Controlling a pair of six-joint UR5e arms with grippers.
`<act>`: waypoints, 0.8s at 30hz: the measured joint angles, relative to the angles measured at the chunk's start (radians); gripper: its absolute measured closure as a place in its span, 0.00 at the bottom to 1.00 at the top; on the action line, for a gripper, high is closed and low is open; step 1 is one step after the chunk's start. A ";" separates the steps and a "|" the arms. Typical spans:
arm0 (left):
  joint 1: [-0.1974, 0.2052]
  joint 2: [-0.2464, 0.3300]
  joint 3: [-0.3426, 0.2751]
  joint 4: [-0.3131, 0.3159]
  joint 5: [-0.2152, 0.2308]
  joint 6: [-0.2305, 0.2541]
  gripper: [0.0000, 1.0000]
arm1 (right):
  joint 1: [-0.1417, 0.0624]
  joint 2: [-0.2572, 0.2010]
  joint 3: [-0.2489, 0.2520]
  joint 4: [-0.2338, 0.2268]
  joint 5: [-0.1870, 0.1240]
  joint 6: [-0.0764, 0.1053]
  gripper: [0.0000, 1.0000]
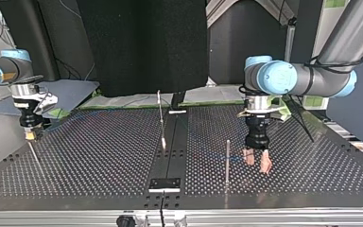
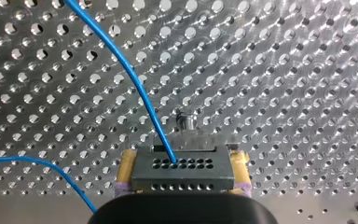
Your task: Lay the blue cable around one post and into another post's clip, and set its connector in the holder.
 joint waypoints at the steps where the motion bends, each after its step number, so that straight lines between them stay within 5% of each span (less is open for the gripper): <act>1: 0.000 0.000 0.000 0.000 0.000 0.000 0.05 | 0.001 0.000 -0.002 0.001 -0.001 0.000 1.00; 24: 0.000 0.000 0.000 0.000 0.001 0.000 0.05 | 0.006 0.001 -0.013 0.006 0.006 0.001 1.00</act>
